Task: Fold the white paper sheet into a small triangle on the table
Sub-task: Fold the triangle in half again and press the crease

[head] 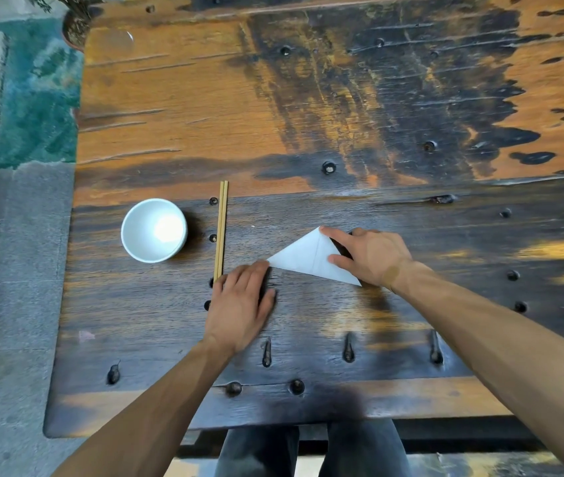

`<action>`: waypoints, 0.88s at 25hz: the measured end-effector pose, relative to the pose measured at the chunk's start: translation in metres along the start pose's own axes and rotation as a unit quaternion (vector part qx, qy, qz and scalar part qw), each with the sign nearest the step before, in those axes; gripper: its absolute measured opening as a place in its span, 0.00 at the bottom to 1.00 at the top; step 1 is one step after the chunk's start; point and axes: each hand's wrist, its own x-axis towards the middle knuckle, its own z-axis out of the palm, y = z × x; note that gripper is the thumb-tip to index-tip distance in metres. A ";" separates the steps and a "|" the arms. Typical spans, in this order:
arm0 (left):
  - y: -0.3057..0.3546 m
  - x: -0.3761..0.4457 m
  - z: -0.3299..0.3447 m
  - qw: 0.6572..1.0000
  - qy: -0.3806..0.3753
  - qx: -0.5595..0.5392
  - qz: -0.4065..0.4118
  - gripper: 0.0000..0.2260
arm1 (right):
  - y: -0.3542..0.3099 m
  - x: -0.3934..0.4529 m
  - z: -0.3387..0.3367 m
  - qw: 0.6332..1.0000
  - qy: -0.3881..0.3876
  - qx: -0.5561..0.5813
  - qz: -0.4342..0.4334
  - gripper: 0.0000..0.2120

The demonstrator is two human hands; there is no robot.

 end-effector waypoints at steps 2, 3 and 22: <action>0.010 0.021 -0.005 0.998 0.021 -0.053 -0.036 0.24 | -0.005 0.004 -0.002 0.999 0.024 0.021 -0.005 0.24; 0.016 0.034 -0.007 0.995 0.011 -0.076 -0.057 0.25 | -0.009 0.008 -0.004 0.999 0.030 0.027 -0.008 0.22; 0.052 0.088 -0.011 0.913 -0.094 -0.311 -0.248 0.17 | -0.014 0.029 -0.014 0.995 0.014 0.099 -0.019 0.18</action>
